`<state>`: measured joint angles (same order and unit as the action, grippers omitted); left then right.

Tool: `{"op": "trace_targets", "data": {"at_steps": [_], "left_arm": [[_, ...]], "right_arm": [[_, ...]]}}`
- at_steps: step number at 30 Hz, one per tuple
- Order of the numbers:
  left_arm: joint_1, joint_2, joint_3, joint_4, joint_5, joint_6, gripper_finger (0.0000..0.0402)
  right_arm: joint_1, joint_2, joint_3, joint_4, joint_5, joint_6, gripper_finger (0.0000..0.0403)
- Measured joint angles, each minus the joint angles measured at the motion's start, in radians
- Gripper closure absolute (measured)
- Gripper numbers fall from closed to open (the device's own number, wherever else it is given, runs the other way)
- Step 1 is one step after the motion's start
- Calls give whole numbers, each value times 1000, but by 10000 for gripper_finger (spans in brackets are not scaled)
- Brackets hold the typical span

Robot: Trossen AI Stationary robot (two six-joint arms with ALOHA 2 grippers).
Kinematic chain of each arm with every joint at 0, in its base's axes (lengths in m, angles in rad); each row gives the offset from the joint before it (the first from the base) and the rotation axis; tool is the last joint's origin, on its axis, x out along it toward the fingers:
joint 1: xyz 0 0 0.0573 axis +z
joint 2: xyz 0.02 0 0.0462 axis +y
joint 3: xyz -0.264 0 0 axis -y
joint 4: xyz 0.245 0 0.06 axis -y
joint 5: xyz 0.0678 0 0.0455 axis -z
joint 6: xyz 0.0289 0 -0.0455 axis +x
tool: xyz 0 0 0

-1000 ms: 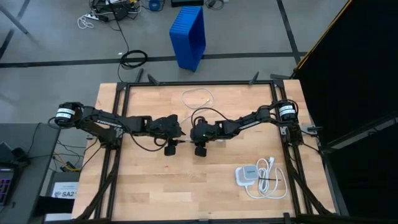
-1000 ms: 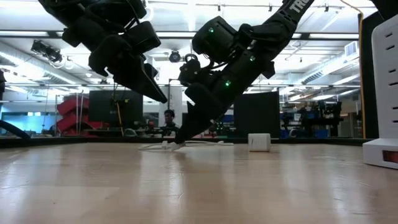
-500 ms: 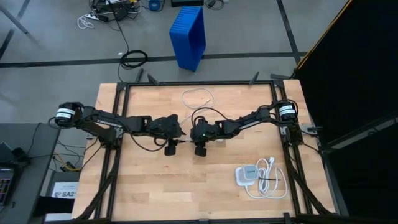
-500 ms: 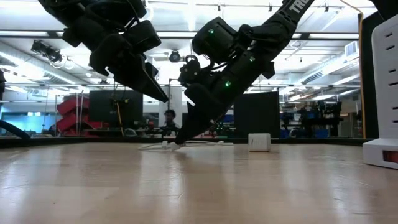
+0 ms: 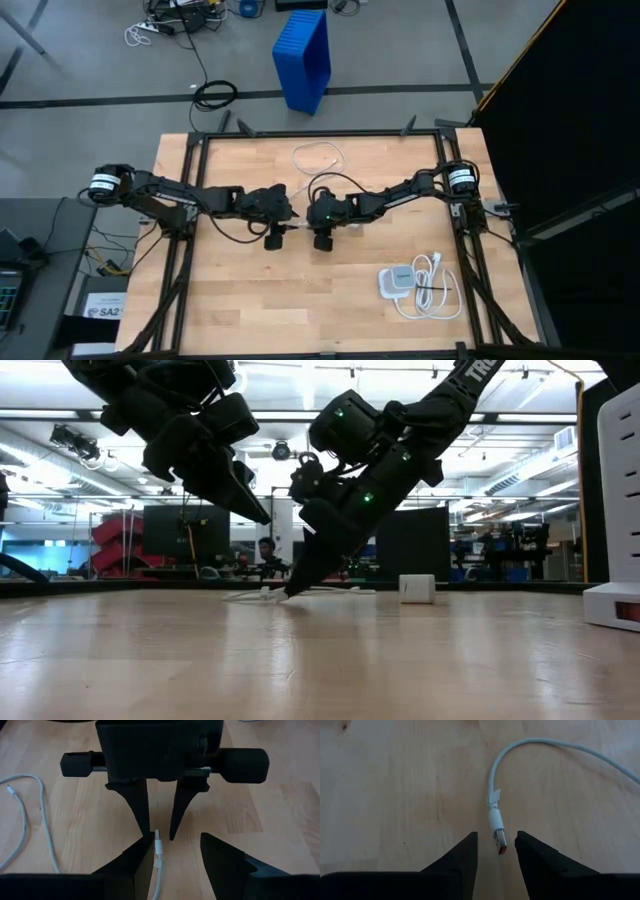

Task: Insert USB
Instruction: Insert the charger cable into the charger adapter

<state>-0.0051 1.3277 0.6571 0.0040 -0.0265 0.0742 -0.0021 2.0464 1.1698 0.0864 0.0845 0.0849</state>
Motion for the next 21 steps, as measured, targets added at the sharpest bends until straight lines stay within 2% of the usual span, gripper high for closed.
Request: {"op": "trace_targets", "data": {"at_steps": [8, 14, 21], "left_arm": [[0, 1, -1, -11, -1, 0, 255], [0, 1, -1, -23, -5, 0, 255], [0, 1, -1, -33, -6, 0, 255]], "right_arm": [[-22, 68, 5, 80, -29, -5, 327], [-30, 63, 5, 91, -79, -6, 355], [-31, 64, 4, 78, -113, 1, 355]]}}
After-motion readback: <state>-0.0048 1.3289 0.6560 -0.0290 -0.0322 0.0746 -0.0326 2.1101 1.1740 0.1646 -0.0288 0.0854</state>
